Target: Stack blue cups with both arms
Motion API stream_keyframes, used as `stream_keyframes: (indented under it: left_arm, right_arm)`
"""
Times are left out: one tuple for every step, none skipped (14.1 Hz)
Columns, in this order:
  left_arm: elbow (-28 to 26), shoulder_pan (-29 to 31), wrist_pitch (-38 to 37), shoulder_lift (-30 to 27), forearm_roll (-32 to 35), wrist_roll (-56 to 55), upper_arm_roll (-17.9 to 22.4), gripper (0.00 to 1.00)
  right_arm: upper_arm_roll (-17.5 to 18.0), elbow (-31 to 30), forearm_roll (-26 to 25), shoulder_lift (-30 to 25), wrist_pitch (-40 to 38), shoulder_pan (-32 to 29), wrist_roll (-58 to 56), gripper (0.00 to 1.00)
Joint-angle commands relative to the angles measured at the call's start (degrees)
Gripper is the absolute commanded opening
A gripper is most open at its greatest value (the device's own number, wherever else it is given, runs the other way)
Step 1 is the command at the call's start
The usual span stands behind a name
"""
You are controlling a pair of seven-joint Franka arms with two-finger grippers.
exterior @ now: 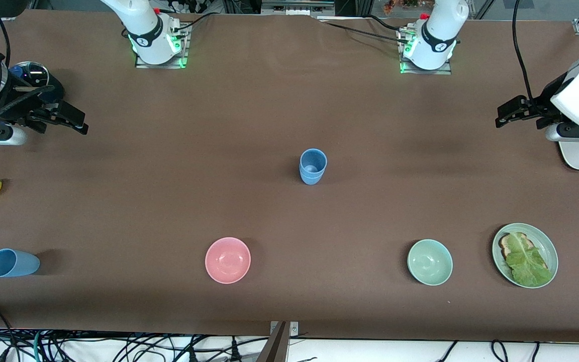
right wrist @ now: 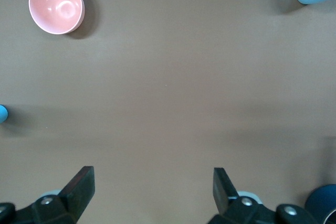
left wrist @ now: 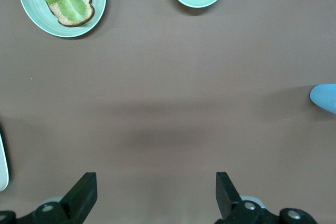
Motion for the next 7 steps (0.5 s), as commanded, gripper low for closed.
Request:
stream_keyframes:
  left_arm:
    - [0.1,0.5,-0.7,-0.3,-0.4,1.5,-0.3,1.0]
    - [0.0,0.5,-0.7,-0.3,-0.4,1.5,-0.3,1.0]
    - [0.0,0.5,-0.7,-0.3,-0.4,1.5,-0.3,1.0]
    - [0.0,0.5,-0.7,-0.3,-0.4,1.4,-0.3,1.0]
    - [0.0,0.5,-0.7,-0.3,-0.4,1.4,-0.3,1.0]
    - [0.0,0.5,-0.7,-0.3,-0.4,1.5,-0.3,1.0]
    - [0.0,0.5,-0.7,-0.3,-0.4,1.5,-0.3,1.0]
  right_arm:
    - [0.7,0.6,0.4,-0.1,-0.9,-0.9,-0.7,1.0]
    - [0.7,0.7,0.5,0.0,-0.9,-0.8,-0.8,1.0]
    - [0.7,0.7,0.6,0.0,-0.9,-0.6,-0.6,1.0]
    - [0.8,0.7,0.6,0.0,-0.9,-0.5,-0.5,1.0]
    - [0.8,0.8,0.5,0.0,-0.9,-0.5,-0.8,1.0]
    - [0.7,0.8,0.5,0.0,-0.9,-0.6,-1.2,1.0]
    - [0.7,0.8,0.5,0.0,-0.9,-0.6,-1.2,1.0]
